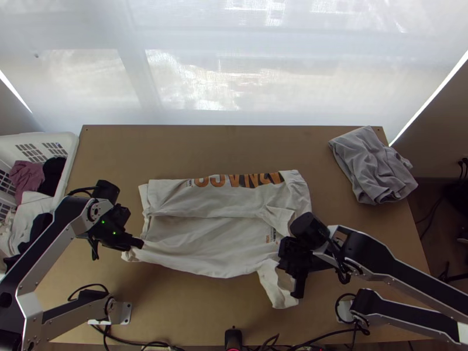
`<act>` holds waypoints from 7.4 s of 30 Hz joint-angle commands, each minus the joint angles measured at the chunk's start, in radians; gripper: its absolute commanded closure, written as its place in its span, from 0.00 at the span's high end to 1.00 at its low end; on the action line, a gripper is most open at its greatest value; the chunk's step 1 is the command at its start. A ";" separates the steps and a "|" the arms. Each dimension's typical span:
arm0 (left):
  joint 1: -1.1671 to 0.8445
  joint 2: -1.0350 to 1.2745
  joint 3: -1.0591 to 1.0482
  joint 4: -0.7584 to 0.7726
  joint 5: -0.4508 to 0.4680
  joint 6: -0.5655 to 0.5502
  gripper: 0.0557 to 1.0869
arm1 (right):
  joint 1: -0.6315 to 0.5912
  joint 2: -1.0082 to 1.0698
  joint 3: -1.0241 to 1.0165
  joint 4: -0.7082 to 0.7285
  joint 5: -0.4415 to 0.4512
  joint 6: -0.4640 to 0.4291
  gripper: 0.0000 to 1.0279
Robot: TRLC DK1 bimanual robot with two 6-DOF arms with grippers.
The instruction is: Fold the t-shirt
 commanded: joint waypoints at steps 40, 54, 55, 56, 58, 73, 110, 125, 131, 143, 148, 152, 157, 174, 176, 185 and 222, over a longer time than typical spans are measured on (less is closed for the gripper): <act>0.026 0.032 0.348 0.028 0.059 0.005 0.03 | -0.390 0.170 0.288 0.027 -0.007 -0.105 0.03; 0.027 0.179 0.494 0.048 0.050 0.009 0.03 | -0.525 0.353 0.429 0.068 -0.050 -0.151 0.03; 0.027 0.190 0.503 0.049 0.048 0.009 0.03 | -0.532 0.365 0.438 0.068 -0.050 -0.157 0.03; 0.027 0.200 0.513 0.051 0.048 0.009 0.03 | -0.536 0.377 0.448 0.071 -0.052 -0.157 0.03; 0.029 0.220 0.526 0.059 0.045 0.009 0.03 | -0.548 0.404 0.464 0.077 -0.053 -0.159 0.03; 0.032 0.357 0.658 0.063 0.037 0.014 0.03 | -0.622 0.657 0.687 0.077 -0.081 -0.191 0.03; 0.040 0.616 0.773 0.117 0.031 0.022 0.03 | -0.682 1.098 1.047 0.041 -0.086 -0.206 0.03; 0.044 0.719 0.747 0.175 0.030 0.028 0.03 | -0.693 1.261 1.165 0.007 -0.086 -0.208 0.03; 0.046 0.771 0.749 0.201 0.033 0.023 0.05 | -0.697 1.301 1.211 -0.053 -0.086 -0.205 0.04; 0.050 0.705 0.818 0.160 0.045 0.003 0.76 | -0.703 1.213 1.300 -0.085 -0.086 -0.148 0.94; 0.052 0.630 0.878 0.030 0.047 0.006 0.81 | -0.680 1.144 1.320 -0.082 -0.086 -0.120 0.96; 0.075 0.553 0.891 -0.119 0.047 0.016 0.91 | -0.659 1.057 1.317 -0.093 -0.087 -0.094 0.96; 0.083 0.453 0.760 -0.151 0.051 0.043 0.93 | -0.598 0.914 1.219 -0.119 -0.087 -0.093 0.96; 0.032 0.532 0.554 0.135 0.051 -0.072 0.93 | -0.395 0.603 0.537 0.085 -0.075 -0.085 0.96; 0.024 0.549 0.559 0.148 0.051 -0.080 0.93 | -0.394 0.623 0.514 0.111 -0.072 -0.087 0.96; 0.017 0.604 0.569 0.172 0.051 -0.083 0.93 | -0.380 0.735 0.498 0.165 -0.041 -0.082 0.96; -0.019 0.659 0.718 0.122 0.203 -0.104 0.03 | -0.394 0.874 0.467 0.251 -0.003 -0.056 0.96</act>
